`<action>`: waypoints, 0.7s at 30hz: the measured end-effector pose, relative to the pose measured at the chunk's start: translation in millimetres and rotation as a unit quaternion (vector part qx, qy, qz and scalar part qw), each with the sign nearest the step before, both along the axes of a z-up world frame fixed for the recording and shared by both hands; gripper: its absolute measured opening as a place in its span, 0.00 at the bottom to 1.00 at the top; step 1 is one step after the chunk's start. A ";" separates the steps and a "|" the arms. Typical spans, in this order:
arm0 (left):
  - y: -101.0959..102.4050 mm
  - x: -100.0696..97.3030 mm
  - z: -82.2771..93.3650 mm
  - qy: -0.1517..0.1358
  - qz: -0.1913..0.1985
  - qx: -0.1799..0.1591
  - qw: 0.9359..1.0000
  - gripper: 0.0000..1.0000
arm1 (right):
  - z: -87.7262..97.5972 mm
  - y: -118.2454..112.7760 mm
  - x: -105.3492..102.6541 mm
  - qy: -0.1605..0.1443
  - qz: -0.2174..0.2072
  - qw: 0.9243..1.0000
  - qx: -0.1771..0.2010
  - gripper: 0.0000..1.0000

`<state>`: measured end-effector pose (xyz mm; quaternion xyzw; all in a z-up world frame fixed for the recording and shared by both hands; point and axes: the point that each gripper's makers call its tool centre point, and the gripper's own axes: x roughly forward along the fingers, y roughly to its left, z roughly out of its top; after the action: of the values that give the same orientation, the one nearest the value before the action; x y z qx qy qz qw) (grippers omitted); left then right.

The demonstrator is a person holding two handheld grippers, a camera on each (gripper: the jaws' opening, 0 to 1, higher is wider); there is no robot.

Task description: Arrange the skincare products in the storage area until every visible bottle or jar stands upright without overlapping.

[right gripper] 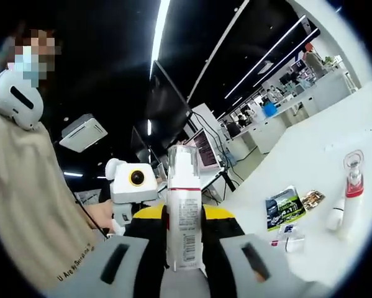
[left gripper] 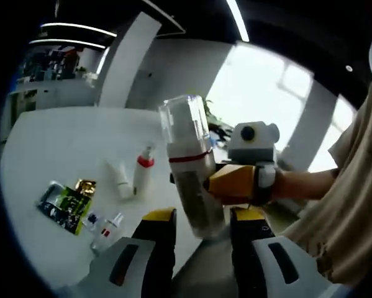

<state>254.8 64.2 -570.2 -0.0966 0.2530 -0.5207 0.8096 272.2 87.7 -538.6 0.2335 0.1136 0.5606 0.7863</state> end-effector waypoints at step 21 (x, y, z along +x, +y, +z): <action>-18.5 -3.8 -3.1 -0.061 -0.029 0.076 0.995 0.21 | -5.7 -16.7 -9.6 -0.021 -0.012 0.999 -0.025 0.23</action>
<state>251.0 45.7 -573.2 0.0049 0.2446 -0.5280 0.8132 262.6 71.0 -544.3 0.2032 0.1083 0.5527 0.8009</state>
